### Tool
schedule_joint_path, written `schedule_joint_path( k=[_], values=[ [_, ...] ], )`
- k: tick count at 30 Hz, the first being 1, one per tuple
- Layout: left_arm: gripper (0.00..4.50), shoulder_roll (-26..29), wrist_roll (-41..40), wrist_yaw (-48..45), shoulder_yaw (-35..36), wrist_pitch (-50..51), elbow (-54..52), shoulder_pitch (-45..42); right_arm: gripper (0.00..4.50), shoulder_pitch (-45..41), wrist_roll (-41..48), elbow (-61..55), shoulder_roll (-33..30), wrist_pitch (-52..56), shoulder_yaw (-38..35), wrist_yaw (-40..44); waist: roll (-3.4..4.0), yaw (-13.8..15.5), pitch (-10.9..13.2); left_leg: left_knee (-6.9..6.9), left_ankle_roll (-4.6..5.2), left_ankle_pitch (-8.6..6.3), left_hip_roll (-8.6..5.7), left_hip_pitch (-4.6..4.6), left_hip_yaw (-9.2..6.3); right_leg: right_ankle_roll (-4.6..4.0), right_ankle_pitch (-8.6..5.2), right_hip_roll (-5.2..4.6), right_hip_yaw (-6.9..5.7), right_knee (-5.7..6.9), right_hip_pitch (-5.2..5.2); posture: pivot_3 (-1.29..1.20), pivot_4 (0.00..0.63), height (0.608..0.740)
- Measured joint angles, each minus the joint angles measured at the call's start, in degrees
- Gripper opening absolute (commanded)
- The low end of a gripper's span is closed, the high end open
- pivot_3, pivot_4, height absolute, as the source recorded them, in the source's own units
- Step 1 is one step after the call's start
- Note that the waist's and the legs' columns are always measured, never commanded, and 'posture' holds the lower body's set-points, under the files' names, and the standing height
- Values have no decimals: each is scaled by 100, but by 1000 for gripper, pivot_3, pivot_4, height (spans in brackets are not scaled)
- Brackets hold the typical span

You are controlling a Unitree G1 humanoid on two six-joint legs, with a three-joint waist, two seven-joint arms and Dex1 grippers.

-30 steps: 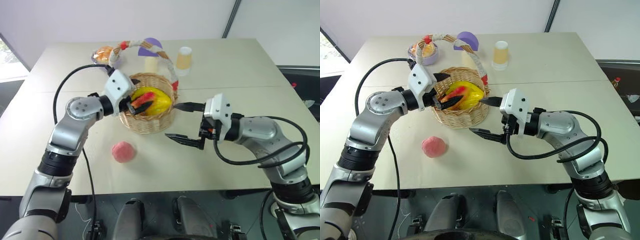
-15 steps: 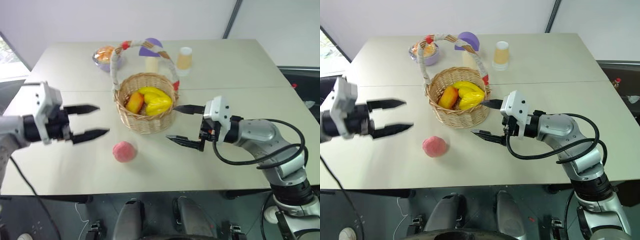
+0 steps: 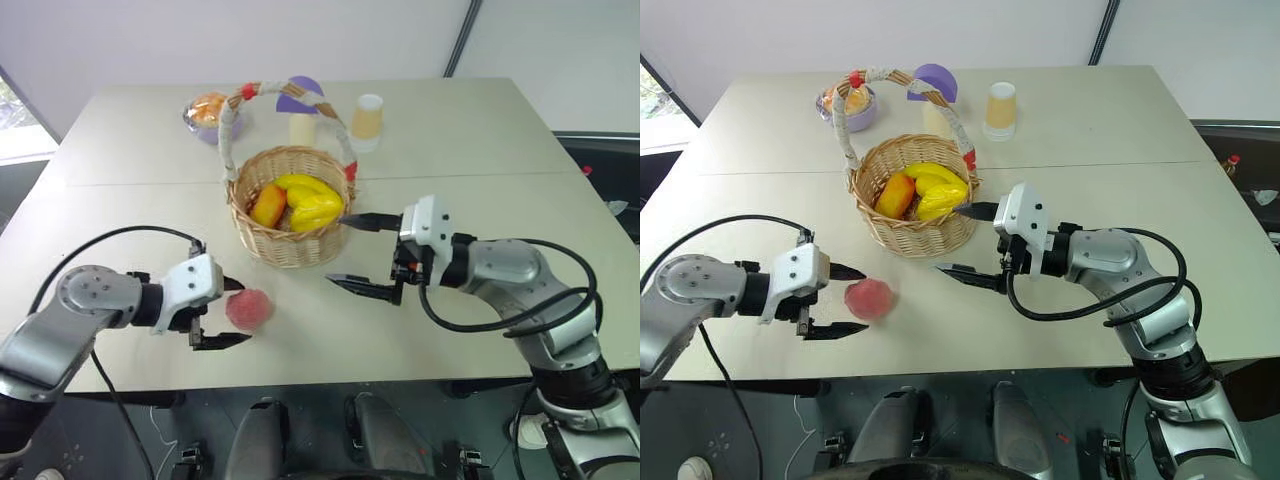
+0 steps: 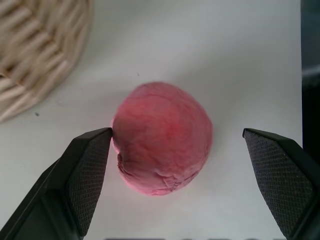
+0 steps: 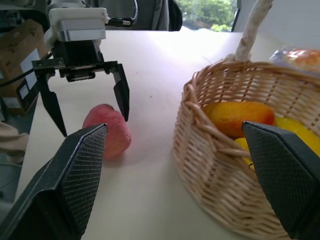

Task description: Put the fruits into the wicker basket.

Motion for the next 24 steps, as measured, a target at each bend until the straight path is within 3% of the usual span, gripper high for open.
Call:
schedule_joint_path(
  k=[2,5,7,11,16,18,22,24],
  values=[
    [3594,-67,136,-11,-98,-122,171,-149,4500,61,-3,-85,-13,5,73,25,0,8,0,0,0,0,0,0,1,0,0,0,0,0,0,0,150,740],
    [2158,-161,183,-12,-112,-190,307,-277,4500,124,-5,-160,-13,5,125,31,0,2,0,1,0,0,0,-1,2,1,0,-1,1,-1,0,0,150,740],
    [1804,-167,171,-22,-90,-201,349,-274,4500,133,-7,-166,-13,6,128,20,0,-8,0,1,0,0,1,-1,2,1,0,0,1,0,-1,0,150,740],
    [1804,-416,-693,14,765,140,370,-360,4500,145,-8,-178,-15,5,130,11,-1,4,0,3,0,0,9,-2,-2,1,0,1,-2,2,-1,0,150,740],
    [1804,-1197,-1842,1249,1946,951,458,-1966,4500,152,-16,-177,-8,-7,155,18,-8,24,-1,17,0,0,-6,-2,-14,9,4,-8,-11,1,15,0,150,740],
    [1804,-1496,-1482,1862,1709,949,625,-2491,4500,141,-61,-145,11,-16,166,13,-6,22,-2,16,1,0,-30,3,-14,11,5,-14,-9,2,19,0,150,740],
    [1804,-2012,-472,2444,486,818,1142,-2794,4500,91,-146,-52,100,-49,201,-46,-6,0,-3,14,1,0,-42,2,-15,12,5,-16,-4,7,14,0,150,740],
    [2854,-2184,-217,2467,96,768,1482,-2798,4500,91,-201,-51,106,-61,195,-89,-8,-13,-1,14,0,0,-40,-5,-15,11,5,-13,-3,8,3,0,150,740]
  ],
)
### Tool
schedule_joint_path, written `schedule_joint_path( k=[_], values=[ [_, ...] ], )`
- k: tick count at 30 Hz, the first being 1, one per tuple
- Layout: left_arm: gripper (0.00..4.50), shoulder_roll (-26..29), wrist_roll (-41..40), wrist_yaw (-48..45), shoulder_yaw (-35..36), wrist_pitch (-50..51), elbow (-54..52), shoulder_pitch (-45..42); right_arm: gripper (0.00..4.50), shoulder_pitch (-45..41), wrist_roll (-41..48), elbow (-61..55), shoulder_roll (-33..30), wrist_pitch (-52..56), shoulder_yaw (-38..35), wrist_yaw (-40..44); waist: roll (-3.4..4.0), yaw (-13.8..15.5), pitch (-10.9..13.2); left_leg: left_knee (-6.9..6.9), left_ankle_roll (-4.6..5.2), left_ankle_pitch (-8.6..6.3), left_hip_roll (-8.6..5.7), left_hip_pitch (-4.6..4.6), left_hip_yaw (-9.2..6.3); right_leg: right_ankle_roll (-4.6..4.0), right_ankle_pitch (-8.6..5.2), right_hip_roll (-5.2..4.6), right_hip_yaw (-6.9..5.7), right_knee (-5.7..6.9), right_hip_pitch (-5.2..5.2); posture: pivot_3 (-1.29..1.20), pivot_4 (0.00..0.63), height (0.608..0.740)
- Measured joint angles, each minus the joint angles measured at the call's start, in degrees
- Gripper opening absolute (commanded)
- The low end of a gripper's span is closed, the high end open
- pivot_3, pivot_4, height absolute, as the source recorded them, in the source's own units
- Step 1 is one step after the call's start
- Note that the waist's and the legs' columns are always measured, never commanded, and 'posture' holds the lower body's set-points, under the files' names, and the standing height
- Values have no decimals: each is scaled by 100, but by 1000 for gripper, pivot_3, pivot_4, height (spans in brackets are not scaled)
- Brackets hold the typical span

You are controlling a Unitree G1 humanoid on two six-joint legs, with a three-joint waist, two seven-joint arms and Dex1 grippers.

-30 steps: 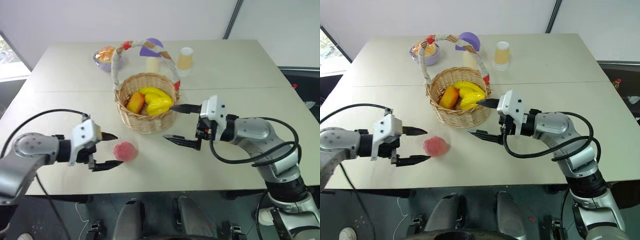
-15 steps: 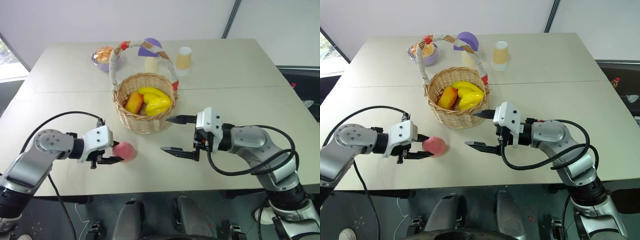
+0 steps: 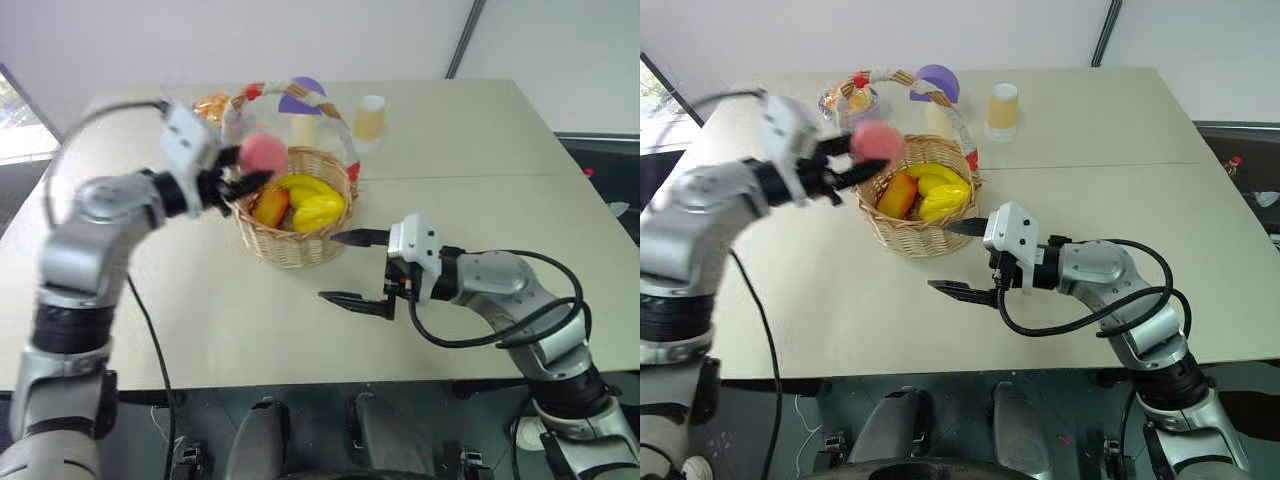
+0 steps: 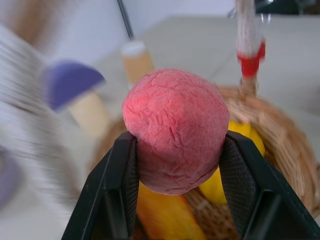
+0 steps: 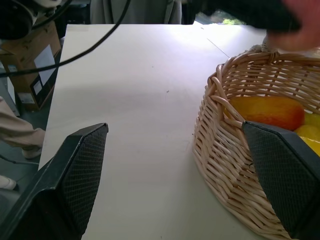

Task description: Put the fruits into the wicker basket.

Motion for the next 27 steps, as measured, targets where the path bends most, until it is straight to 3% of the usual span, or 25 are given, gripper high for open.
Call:
schedule_joint_path(
  k=[3,4,10,13,16,19,27],
  values=[
    [4318,-79,243,-68,-172,-256,328,-57,4500,27,-36,-8,-19,3,-75,-94,0,7,1,-2,0,0,1,-2,0,-1,0,1,1,3,-6,0,150,740],
    [4423,-109,291,-104,-168,-376,402,-90,4500,53,-34,-15,-28,26,-138,-150,0,21,1,-2,0,0,2,-2,0,-1,-1,-1,1,2,-5,0,150,740],
    [4423,-253,-170,-528,376,-887,414,-88,4500,541,-40,1,-548,64,-1094,-380,0,46,1,-2,0,0,-6,-6,0,0,0,-17,1,-2,-1,0,150,740],
    [4423,-75,-803,-1049,680,-671,-147,158,4500,1096,-344,347,-1436,-154,-1709,-108,1,38,1,-3,5,-3,-11,-4,3,1,-1,-20,2,-11,6,0,150,740],
    [4423,255,-1080,-1628,470,-510,-923,664,4500,1519,-813,777,-2218,-612,-1975,277,1,13,1,-7,7,-4,-10,6,7,3,-3,-19,8,-13,10,0,150,740],
    [4423,294,-1000,-1850,-61,-508,-1401,1000,4500,1603,-1203,1131,-2576,-1076,-1974,519,1,-1,1,-6,6,-3,-7,15,10,2,-3,-9,9,-11,17,0,150,740],
    [4423,50,-800,-1657,-553,-488,-1684,1203,4500,1157,-1859,2013,-2568,-1694,-1327,665,3,7,2,-4,4,-2,-7,12,10,3,-3,-4,11,-10,16,0,150,740]
  ],
)
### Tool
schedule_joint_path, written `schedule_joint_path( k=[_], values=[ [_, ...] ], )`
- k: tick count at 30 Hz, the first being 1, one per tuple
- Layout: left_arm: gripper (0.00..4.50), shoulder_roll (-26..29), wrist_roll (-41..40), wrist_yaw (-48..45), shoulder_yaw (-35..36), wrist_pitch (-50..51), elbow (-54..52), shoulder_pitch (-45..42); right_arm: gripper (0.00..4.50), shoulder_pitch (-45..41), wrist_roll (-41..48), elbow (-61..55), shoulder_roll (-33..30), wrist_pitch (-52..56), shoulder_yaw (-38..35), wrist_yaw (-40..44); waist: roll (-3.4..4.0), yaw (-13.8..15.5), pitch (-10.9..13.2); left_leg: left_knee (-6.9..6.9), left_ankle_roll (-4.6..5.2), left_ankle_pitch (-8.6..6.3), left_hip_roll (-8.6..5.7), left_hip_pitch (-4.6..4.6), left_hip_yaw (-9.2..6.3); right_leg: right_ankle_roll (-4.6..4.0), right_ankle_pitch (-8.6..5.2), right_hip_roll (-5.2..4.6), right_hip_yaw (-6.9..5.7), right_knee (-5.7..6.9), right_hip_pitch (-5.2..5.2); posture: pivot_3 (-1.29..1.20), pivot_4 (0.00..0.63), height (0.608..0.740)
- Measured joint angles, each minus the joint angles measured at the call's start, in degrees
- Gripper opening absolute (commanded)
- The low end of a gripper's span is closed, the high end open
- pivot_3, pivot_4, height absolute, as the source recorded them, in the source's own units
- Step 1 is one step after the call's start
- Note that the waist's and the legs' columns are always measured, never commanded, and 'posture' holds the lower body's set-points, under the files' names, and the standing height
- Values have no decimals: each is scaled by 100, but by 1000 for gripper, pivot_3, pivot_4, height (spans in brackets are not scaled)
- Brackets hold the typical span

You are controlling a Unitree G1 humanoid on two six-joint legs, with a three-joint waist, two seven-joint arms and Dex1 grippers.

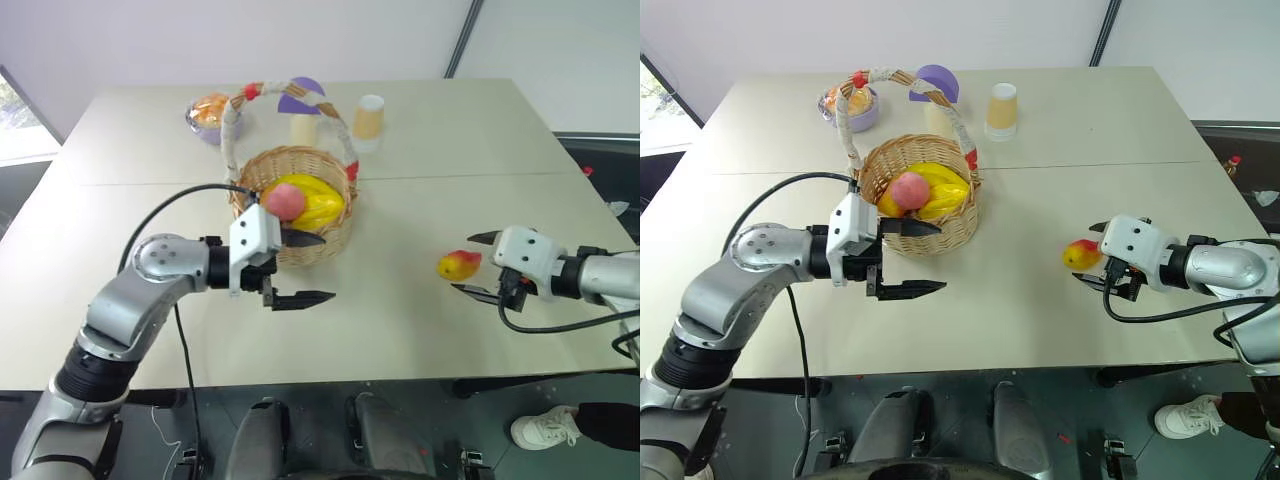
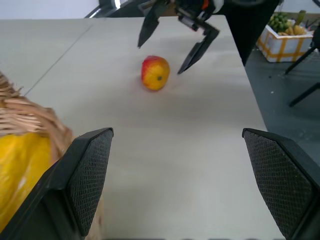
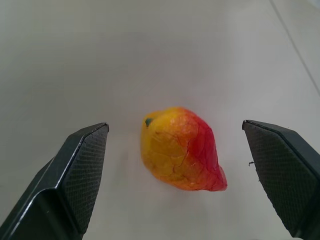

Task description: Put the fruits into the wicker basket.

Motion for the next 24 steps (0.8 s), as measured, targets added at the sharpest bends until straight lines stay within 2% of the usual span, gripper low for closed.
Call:
schedule_joint_path(
  k=[7,10,13,14,19,24],
  values=[
    [4423,-6,19,49,-55,70,-108,72,4500,-495,-641,1045,84,-754,601,32,2,12,1,0,0,0,-1,-1,0,0,0,-3,-1,0,0,0,150,740],
    [4500,4,23,96,-49,72,-110,130,3682,-554,-667,1287,179,-882,683,102,2,6,1,0,0,0,-1,0,-1,0,0,-4,0,0,0,0,150,740],
    [4500,14,25,108,-45,72,-110,225,2207,-588,-683,1398,223,-936,691,120,2,3,1,0,0,0,-1,1,-4,0,0,-3,-1,1,0,0,150,740],
    [4500,18,20,113,-39,72,-110,245,1866,-590,-691,1399,224,-965,691,117,2,4,1,0,0,0,0,1,-4,0,0,-3,-1,1,0,0,150,740],
    [4500,-39,-207,241,399,67,-100,535,1866,-590,-598,1069,387,-920,622,5,7,-12,1,0,0,0,4,2,-6,0,0,-5,1,3,-2,0,150,740],
    [4500,71,-598,510,1555,132,206,991,1866,-978,487,-729,993,91,486,-25,10,-19,2,3,-1,1,50,3,-13,-2,1,17,-6,10,-4,0,150,740]
  ],
)
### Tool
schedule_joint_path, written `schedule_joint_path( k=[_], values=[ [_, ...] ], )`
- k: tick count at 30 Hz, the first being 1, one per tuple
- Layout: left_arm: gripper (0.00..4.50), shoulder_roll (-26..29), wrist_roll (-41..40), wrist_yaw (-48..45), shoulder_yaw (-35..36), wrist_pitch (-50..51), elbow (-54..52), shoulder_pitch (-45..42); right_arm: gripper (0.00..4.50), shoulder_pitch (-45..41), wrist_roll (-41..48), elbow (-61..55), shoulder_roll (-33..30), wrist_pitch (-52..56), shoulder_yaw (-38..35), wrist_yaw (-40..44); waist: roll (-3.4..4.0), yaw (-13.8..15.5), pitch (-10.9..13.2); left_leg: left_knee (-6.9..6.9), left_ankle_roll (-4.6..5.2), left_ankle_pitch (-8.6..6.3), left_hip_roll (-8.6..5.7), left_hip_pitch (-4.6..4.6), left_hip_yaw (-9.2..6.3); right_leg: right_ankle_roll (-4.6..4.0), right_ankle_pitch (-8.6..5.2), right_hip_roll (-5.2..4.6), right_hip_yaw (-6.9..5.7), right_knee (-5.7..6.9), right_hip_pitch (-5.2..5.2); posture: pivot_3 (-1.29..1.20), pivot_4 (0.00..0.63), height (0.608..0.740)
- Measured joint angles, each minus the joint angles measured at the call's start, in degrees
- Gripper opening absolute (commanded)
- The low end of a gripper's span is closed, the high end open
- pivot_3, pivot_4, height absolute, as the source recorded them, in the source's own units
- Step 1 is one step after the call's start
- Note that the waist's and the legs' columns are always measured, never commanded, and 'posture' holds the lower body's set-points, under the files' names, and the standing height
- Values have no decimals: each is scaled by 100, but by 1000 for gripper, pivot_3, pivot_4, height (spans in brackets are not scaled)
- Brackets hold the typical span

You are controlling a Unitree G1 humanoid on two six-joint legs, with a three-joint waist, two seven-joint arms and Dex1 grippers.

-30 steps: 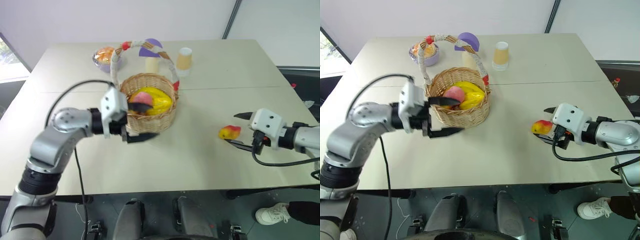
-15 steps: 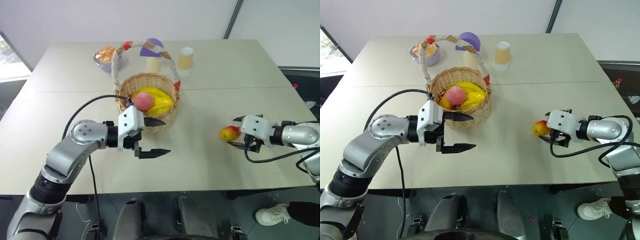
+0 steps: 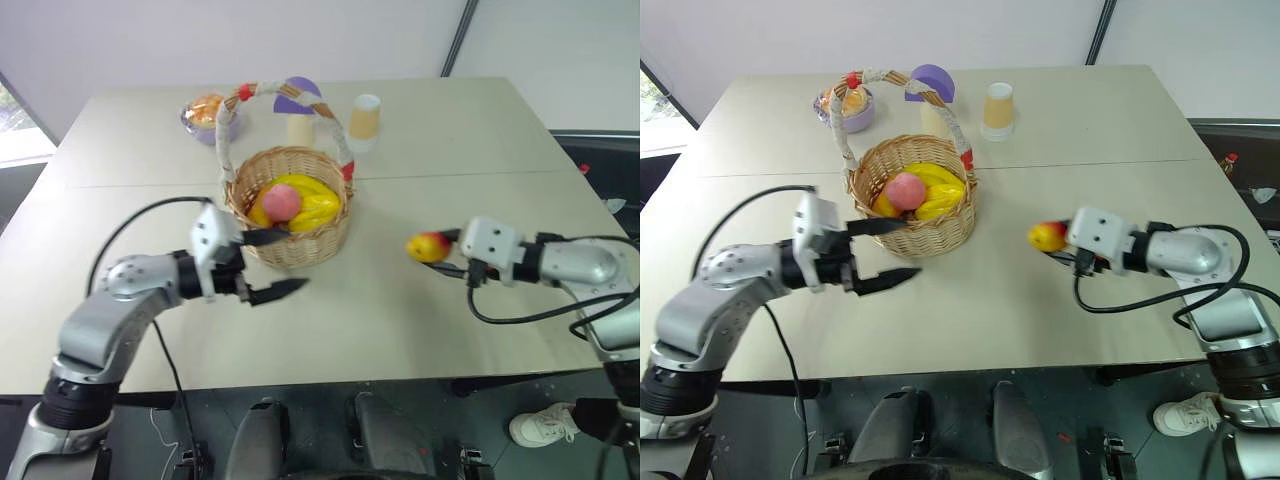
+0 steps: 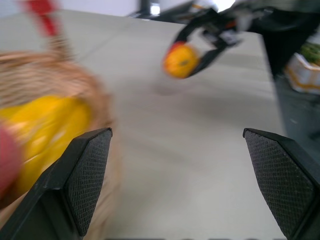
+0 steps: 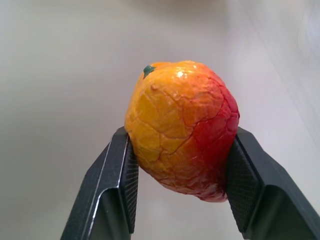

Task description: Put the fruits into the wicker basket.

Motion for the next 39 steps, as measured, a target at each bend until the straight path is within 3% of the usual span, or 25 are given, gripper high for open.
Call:
schedule_joint_path(
  k=[3,6,13,14,18,24,27,30,34,39],
  values=[
    [4500,107,-252,191,710,85,58,120,1866,-678,474,-814,830,649,331,-260,-2,0,-1,0,0,0,3,1,0,-1,0,2,-1,0,1,0,150,740],
    [4500,170,-275,329,907,86,41,217,1866,-1385,364,-780,1746,867,951,-689,-1,10,0,0,-3,1,-2,-3,4,-3,1,-5,-1,0,-6,0,150,740],
    [4500,133,-279,636,1035,80,-185,440,1866,-2657,-1396,1352,3034,608,2046,-2066,-6,46,-4,-4,-9,4,-28,-18,5,-4,2,-34,-4,1,-17,0,150,740],
    [4500,90,-279,676,1022,77,-227,441,2789,-2709,-1525,1521,3084,556,2113,-2137,-6,46,-4,-5,-9,4,-32,-19,5,-4,2,-37,-4,0,-17,0,150,740],
    [4500,-80,-279,877,876,77,-374,441,4461,-2777,-1829,1833,3138,372,2146,-2226,-6,27,-4,-8,-8,3,-40,-19,5,-3,2,-43,-3,-1,-18,0,150,740],
    [4500,-125,-277,927,758,69,-407,408,4461,-2585,-1436,1125,3046,175,1862,-1833,-5,4,-3,-11,-8,3,-45,-17,1,-3,2,-35,-4,2,-21,0,150,740],
    [4500,-118,-274,879,730,58,-345,357,4461,-1860,-111,-320,2603,752,1182,-1097,-6,57,-4,-13,-4,1,-41,-17,-13,-2,2,-44,-9,-6,-8,0,150,740],
    [4500,-122,-273,849,639,56,-288,301,4461,-1393,842,-1069,2325,1513,597,-900,-6,30,-3,-11,-3,1,-44,-11,-8,-1,3,-51,-8,-13,1,0,150,740],
    [4500,-134,-275,796,568,52,-247,218,4461,-981,1184,-1055,2331,2100,4,-1436,-6,-16,-4,-11,-4,1,-43,-1,3,-3,2,-34,0,-10,1,0,150,740],
    [4500,-178,-277,755,443,53,-232,131,4461,-1321,864,-30,2949,2073,-87,-2395,-5,-27,-3,-12,-5,2,-36,-4,3,-3,2,-19,1,3,-12,0,150,740]
  ],
)
